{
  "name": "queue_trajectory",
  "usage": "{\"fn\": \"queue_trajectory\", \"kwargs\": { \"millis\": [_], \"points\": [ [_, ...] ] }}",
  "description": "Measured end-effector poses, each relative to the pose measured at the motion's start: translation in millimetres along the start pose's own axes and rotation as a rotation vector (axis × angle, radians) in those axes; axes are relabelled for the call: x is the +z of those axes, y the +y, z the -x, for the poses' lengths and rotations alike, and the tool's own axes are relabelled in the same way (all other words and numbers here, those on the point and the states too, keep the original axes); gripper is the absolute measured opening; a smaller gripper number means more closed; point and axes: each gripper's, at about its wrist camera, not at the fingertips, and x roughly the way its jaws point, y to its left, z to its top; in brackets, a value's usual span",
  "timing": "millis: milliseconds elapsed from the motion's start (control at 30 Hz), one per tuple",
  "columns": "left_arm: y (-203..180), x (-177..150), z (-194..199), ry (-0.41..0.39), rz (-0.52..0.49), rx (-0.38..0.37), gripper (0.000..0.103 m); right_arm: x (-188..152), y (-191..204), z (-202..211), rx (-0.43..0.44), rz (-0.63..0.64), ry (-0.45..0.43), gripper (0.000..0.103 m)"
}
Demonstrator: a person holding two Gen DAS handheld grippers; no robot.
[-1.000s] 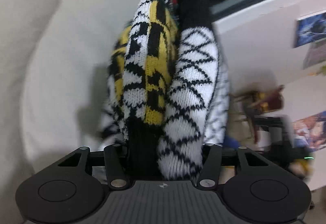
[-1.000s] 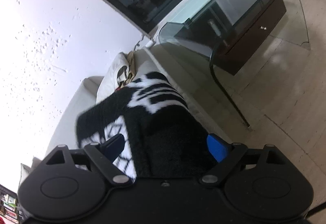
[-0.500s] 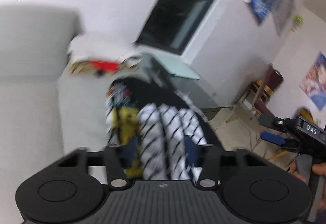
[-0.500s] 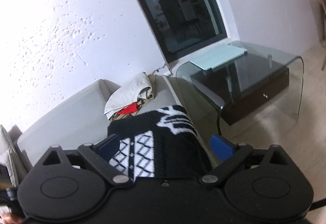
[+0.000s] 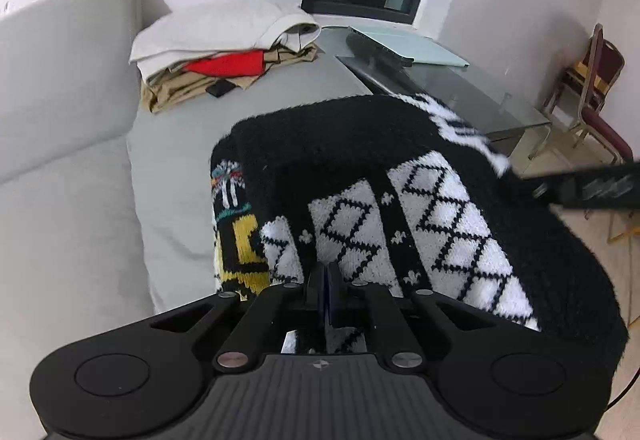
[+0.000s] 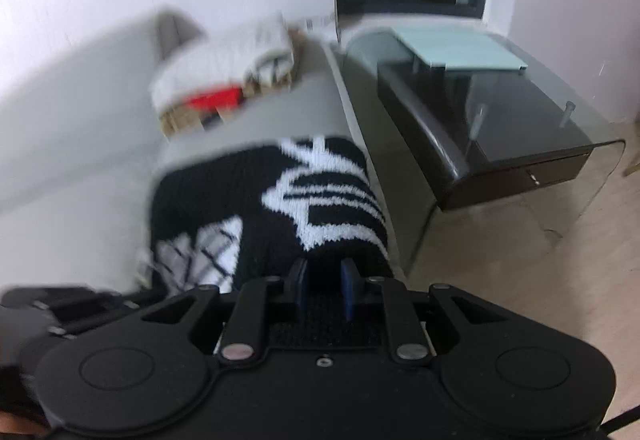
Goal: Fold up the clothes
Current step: 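Carry the bundle with both grippers toward the sofa end by the glass table, then lower the bundle onto the sofa seat and open both grippers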
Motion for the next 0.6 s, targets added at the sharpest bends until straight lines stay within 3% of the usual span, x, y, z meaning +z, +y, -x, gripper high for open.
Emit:
{"fn": "queue_trajectory", "kwargs": {
  "millis": [133,300,333,400,433,500,600],
  "points": [
    [-12,1,11,-0.018,-0.021,0.017,0.006,-8,-7,-17,-0.029,-0.013,0.022,0.017],
    [-13,1,46,-0.039,-0.026,0.006,0.008,-15,-17,33,0.038,-0.057,-0.043,0.019],
    [-15,-2,58,-0.041,-0.035,0.005,0.013,-18,-18,49,0.058,-0.055,-0.056,0.023],
    [-18,-13,80,-0.033,-0.062,0.02,0.015,-29,-19,76,0.082,-0.026,-0.064,0.038],
    [-19,-18,83,-0.016,-0.074,0.023,0.015,-33,-18,85,0.087,-0.008,-0.06,0.041],
    [-21,-30,77,0.036,-0.09,0.02,0.014,-42,-14,88,0.079,0.031,-0.018,0.04],
    [-20,-40,56,0.1,-0.09,0.023,0.014,-54,-8,59,0.021,0.076,0.075,0.028]
  ]
}}
